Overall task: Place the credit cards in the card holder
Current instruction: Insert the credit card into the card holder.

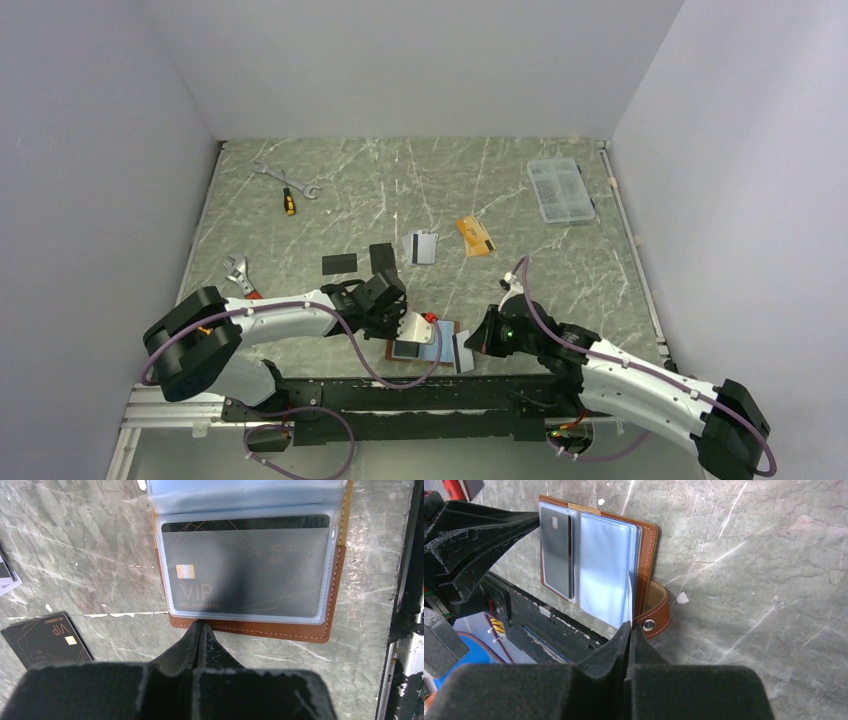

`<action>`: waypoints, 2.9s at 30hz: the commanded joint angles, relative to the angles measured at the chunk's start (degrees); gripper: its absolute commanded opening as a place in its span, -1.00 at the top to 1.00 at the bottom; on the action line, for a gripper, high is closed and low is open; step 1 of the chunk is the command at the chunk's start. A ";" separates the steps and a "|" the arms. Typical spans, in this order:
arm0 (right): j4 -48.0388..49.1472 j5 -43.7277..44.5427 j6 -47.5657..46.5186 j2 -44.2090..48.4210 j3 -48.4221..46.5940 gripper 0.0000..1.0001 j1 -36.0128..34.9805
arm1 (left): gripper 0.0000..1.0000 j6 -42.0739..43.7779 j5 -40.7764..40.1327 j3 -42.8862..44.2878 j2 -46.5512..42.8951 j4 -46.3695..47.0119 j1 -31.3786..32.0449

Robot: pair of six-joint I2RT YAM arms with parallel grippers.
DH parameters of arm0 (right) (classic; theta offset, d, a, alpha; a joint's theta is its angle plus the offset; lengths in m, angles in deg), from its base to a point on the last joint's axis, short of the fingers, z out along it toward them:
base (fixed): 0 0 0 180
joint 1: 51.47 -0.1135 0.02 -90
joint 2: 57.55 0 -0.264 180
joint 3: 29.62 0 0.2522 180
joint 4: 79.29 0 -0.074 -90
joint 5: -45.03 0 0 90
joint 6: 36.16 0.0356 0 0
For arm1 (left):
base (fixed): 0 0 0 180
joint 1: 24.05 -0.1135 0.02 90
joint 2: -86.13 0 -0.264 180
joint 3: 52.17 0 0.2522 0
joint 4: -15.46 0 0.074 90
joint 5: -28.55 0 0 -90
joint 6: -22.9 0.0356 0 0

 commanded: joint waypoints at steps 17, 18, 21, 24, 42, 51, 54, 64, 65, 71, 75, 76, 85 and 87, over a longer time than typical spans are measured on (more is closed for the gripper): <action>2.25 -1.13 -0.47 -2.15 0.36 1.00 0.15 | 1.00 0.02 1.40 0.28 0.83 -4.15 0.53; 2.74 -1.30 -0.48 -2.52 0.42 1.00 0.16 | 1.00 0.06 1.35 0.26 0.86 -4.12 0.53; 3.91 -1.75 -0.61 -3.49 0.38 1.00 0.14 | 1.00 0.16 1.29 0.30 0.76 -4.22 0.53; 4.92 -1.95 -0.81 -4.37 0.24 1.00 0.15 | 1.00 0.15 1.39 0.42 0.70 -4.21 0.53; 7.36 -5.15 -6.10 -10.18 -8.34 1.00 0.16 | 1.00 0.28 0.69 0.76 0.02 -4.35 0.53; 19.95 -9.51 -5.41 -21.42 -9.73 1.00 0.16 | 1.00 -0.92 0.93 -0.66 -1.64 -1.60 0.49; 23.08 -11.09 -5.71 -25.61 -11.07 1.00 0.13 | 1.00 -1.42 1.06 -1.87 -2.71 -0.31 0.37; 27.04 -12.15 -4.52 -30.49 -11.62 1.00 0.16 | 1.00 -2.39 0.97 -5.33 -5.31 3.84 -0.17; 26.20 -11.45 -4.46 -30.15 -11.66 1.00 0.16 | 1.00 -2.40 1.15 -5.22 -5.49 3.83 -0.29; 20.29 -7.40 -4.65 -26.43 -10.69 1.00 0.24 | 1.00 -1.17 0.51 -4.99 -6.04 3.14 -0.86; 19.43 -5.94 -4.20 -23.33 -8.87 1.00 0.81 | 1.00 0.32 0.50 -4.56 -7.60 0.93 -3.22; 19.92 -6.73 -4.11 -23.43 -8.70 1.00 1.27 | 1.00 0.69 0.58 -4.25 -8.09 0.12 -3.80; 28.91 -7.24 -2.26 -28.14 -8.39 1.00 3.14 | 1.00 3.11 6.09 3.74 -9.26 -12.98 -4.18; 31.67 -6.61 -1.10 -29.12 -7.57 1.00 3.10 | 1.00 4.29 7.57 3.80 -8.45 -13.72 -2.11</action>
